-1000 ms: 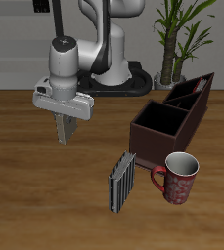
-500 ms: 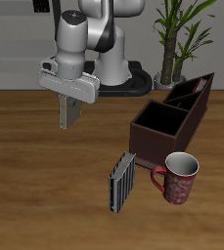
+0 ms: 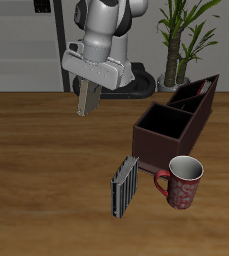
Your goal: Place the red book into the left desk caddy's left compartment and place the yellow book into the left desk caddy's left compartment
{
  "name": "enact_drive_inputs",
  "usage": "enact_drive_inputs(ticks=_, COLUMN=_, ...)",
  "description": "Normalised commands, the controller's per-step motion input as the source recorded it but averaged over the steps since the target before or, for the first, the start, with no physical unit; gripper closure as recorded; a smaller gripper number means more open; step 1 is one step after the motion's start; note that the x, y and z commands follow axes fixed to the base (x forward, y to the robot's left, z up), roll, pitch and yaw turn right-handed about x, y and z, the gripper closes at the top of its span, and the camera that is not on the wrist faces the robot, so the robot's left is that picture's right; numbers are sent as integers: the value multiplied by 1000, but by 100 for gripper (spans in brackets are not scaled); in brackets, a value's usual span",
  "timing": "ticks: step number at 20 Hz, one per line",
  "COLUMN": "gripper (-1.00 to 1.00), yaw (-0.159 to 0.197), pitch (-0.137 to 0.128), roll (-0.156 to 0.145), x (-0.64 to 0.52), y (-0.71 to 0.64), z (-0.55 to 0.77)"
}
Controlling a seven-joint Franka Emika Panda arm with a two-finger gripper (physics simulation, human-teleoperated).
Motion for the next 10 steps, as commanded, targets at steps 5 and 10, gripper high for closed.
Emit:
enact_drive_inputs(ticks=5, gripper=100, yaw=-56, pitch=-30, roll=5, x=-387, y=421, z=67)
enact_drive_inputs(ticks=10, gripper=100, yaw=-97, pitch=-48, roll=4, x=-474, y=399, z=151)
